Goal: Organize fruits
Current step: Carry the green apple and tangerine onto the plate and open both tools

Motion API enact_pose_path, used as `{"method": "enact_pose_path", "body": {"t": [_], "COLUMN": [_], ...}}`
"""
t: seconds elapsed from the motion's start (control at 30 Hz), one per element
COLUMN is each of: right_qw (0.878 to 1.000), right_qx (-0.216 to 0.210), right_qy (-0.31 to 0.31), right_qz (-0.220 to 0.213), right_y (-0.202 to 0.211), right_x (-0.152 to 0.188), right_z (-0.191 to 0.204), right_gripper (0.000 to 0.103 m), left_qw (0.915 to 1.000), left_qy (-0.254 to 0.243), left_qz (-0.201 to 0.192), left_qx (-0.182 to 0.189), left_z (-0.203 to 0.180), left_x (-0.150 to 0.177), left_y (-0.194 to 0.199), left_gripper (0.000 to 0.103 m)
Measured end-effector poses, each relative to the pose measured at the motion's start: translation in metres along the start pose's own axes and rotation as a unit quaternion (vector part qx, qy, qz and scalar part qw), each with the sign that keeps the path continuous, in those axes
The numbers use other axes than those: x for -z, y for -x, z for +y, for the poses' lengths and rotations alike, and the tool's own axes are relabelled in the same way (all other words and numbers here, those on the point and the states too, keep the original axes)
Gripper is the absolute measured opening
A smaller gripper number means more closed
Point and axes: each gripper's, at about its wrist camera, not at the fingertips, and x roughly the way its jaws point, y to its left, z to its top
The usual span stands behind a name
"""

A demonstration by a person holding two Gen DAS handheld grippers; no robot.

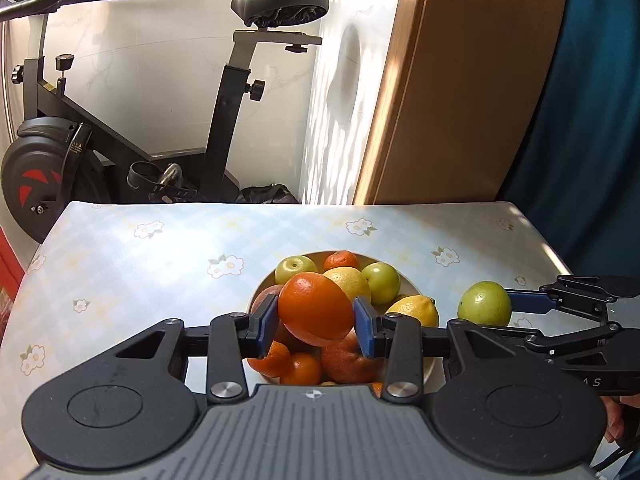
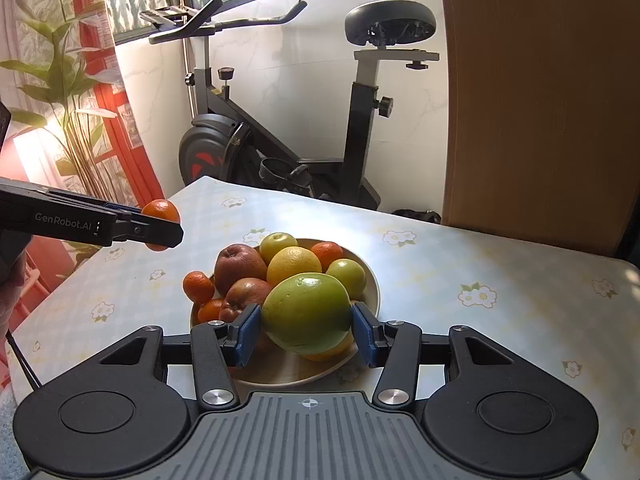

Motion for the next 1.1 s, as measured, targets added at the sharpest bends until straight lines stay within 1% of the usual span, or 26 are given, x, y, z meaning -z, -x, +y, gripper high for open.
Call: {"method": "enact_pose_path", "body": {"t": [0.17,0.3,0.43,0.63,0.77,1.1], "right_qw": [1.0,0.999,0.999,0.998,0.998,0.998], "right_qx": [-0.008,-0.014,-0.02,-0.033,-0.037,-0.047], "right_qy": [0.015,0.036,0.04,0.042,0.045,0.033], "right_qz": [0.002,0.007,0.006,0.022,0.03,0.032], "right_y": [-0.022,-0.045,-0.065,-0.085,-0.093,-0.098], "right_x": [-0.01,-0.02,-0.029,-0.032,-0.028,-0.024], "right_z": [0.002,0.005,0.004,0.0,0.0,-0.002], "right_gripper": [0.046,0.046,0.046,0.046,0.046,0.046], "left_qw": [0.9998,0.999,0.9983,0.9979,0.9971,0.9969], "left_qy": [0.01,0.03,0.042,0.033,0.038,0.027], "left_qz": [0.016,0.03,0.037,0.052,0.058,0.061], "left_qx": [0.006,0.013,0.017,0.023,0.029,0.041], "left_z": [0.007,0.011,0.014,0.012,0.014,0.012], "left_x": [-0.007,-0.01,-0.016,-0.015,-0.012,-0.017], "left_y": [-0.025,-0.042,-0.056,-0.073,-0.08,-0.089], "left_gripper": [0.043,0.043,0.043,0.043,0.043,0.043]}}
